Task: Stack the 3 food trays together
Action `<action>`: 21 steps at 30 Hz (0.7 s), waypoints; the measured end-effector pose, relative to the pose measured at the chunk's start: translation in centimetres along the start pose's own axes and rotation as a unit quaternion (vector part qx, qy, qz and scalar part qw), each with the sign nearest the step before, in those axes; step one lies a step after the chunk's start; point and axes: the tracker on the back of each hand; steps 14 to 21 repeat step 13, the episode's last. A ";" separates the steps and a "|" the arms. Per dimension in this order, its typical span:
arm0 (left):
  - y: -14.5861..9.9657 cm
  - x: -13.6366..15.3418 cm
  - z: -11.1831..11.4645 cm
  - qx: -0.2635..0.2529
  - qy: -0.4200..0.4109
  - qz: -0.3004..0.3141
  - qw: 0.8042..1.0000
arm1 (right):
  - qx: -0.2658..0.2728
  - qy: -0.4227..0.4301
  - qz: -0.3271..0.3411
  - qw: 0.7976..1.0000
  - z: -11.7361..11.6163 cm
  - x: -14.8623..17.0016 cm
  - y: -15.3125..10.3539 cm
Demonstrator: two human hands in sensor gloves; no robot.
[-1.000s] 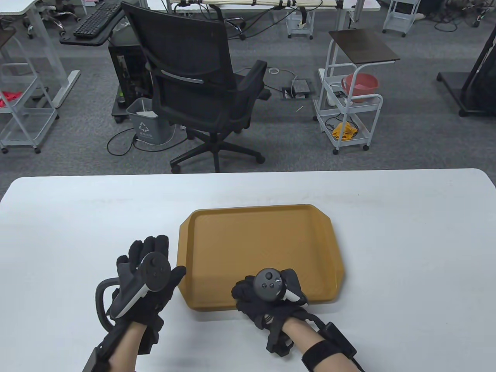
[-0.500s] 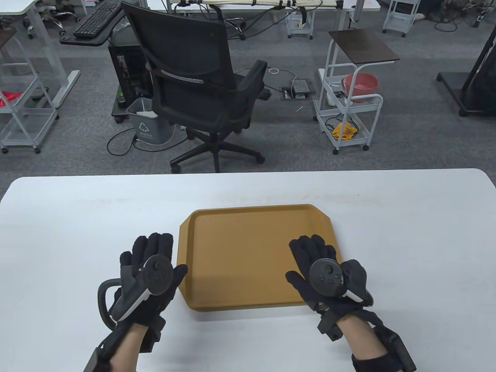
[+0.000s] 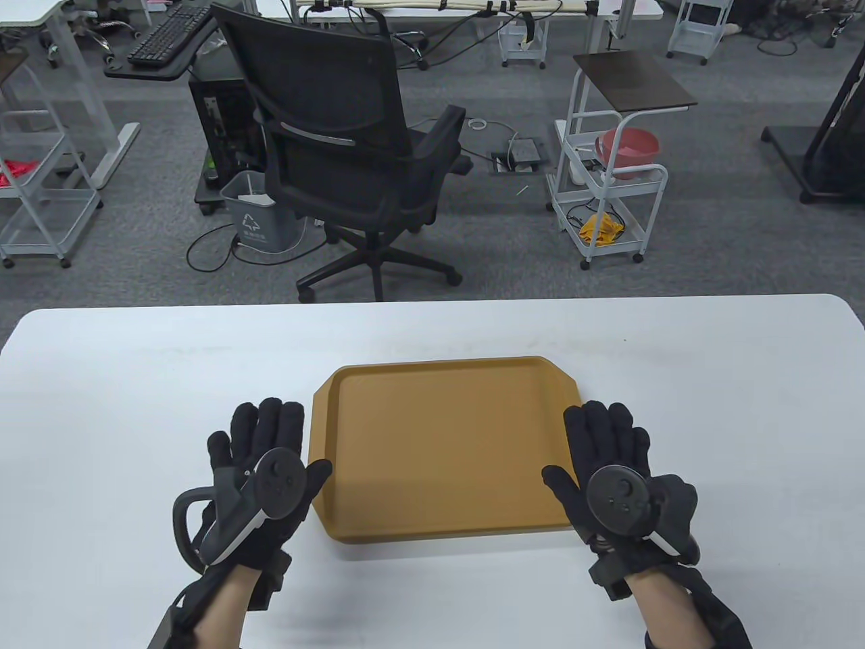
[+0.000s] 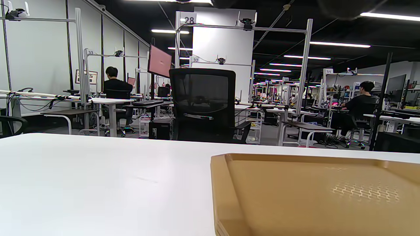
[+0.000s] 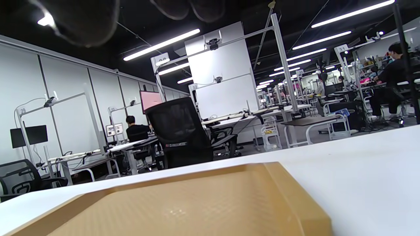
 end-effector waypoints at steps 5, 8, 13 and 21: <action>0.0 -0.1 0.0 0.002 0.001 0.001 1.000 | -0.005 0.021 -0.003 1.000 0.2 0.2 0.4; 0.1 0.0 0.1 0.004 0.001 -0.002 1.000 | -0.007 0.027 -0.006 1.000 0.2 0.3 0.7; 0.4 0.4 0.4 0.008 0.003 -0.005 1.000 | -0.015 0.024 -0.004 1.000 -0.6 -0.1 1.1; 0.4 0.4 0.4 0.008 0.003 -0.005 1.000 | -0.015 0.024 -0.004 1.000 -0.6 -0.1 1.1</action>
Point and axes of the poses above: the tracker on the back of each hand, its own x axis roughly to the little-finger side, its own y axis roughly from the wrist to the fingertips, z = x × y, and after that the axes turned 12 degrees about -z, right-handed
